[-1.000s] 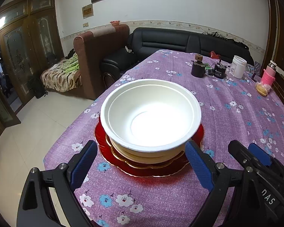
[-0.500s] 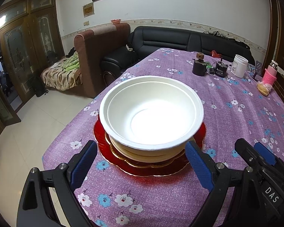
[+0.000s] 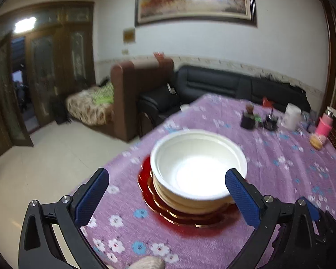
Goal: Organize plates and bowls
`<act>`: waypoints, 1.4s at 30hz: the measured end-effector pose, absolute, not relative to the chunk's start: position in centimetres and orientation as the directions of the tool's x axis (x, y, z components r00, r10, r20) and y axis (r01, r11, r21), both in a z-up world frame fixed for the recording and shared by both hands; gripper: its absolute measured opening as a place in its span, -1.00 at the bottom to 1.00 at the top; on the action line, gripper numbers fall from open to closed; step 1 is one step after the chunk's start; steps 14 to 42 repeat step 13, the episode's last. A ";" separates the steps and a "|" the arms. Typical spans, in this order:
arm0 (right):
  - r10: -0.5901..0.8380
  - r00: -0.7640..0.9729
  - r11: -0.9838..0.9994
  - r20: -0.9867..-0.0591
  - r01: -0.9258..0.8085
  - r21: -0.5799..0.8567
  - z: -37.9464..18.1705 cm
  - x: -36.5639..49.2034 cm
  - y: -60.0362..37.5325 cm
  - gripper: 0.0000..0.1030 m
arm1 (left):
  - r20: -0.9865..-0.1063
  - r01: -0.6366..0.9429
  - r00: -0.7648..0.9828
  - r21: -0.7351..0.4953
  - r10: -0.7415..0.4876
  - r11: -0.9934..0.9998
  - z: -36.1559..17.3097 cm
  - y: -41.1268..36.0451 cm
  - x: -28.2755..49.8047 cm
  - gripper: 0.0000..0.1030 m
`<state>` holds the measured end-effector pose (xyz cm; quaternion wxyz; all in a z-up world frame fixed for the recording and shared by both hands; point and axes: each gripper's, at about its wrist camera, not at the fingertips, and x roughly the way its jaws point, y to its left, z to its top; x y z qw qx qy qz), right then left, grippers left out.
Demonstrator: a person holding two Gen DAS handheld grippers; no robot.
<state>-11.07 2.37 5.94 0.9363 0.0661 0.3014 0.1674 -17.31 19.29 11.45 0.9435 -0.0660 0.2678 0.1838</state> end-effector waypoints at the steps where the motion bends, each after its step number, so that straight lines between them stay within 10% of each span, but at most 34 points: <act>1: 0.358 0.759 0.934 -0.544 -0.280 0.224 5.9 -11.1 2.5 0.61 | -0.541 -0.379 0.783 -0.026 0.306 0.925 11.3 19.3 -17.2 1.00; 42: 0.382 0.735 0.922 -0.560 -0.258 0.289 5.7 -10.5 0.0 0.61 | -0.525 -0.222 0.826 0.035 0.207 0.974 13.5 13.4 -14.7 1.00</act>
